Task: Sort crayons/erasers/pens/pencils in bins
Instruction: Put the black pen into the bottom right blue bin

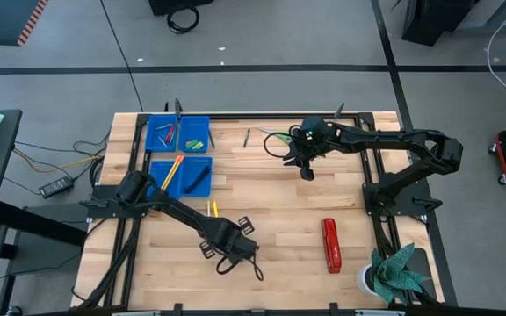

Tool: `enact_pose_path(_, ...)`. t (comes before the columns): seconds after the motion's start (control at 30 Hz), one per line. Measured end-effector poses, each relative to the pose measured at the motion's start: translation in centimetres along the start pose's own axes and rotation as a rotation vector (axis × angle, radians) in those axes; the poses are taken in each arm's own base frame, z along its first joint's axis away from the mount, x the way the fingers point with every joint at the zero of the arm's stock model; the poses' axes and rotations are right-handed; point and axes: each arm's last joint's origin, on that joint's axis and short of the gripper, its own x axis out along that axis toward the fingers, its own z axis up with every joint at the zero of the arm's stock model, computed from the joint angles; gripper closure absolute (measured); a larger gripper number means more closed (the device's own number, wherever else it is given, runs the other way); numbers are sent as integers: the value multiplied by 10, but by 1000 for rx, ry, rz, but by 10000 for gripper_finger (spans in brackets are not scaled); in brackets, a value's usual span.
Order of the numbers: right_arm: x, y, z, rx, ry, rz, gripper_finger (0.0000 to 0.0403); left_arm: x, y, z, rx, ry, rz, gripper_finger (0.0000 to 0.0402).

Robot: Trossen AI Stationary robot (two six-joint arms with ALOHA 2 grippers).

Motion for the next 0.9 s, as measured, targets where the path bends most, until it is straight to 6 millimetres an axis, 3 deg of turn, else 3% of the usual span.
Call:
enact_pose_path(0.2, 0, 0, 0, 4, 0, 0, 315, -15, 10, 7, -36, -35, 35, 357)
enact_pose_path(0.4, 0, 0, 0, 5, 1, 1, 315, -28, 13, 4, -25, 39, 52, 344)
enact_pose_path(0.53, 0, 0, 0, 4, 1, 0, 315, -35, 16, -4, -24, 139, 61, 338)
enact_pose_path(0.9, 0, 0, 0, 1, 1, 1, 315, -48, 35, -43, -232, 351, -55, 356)
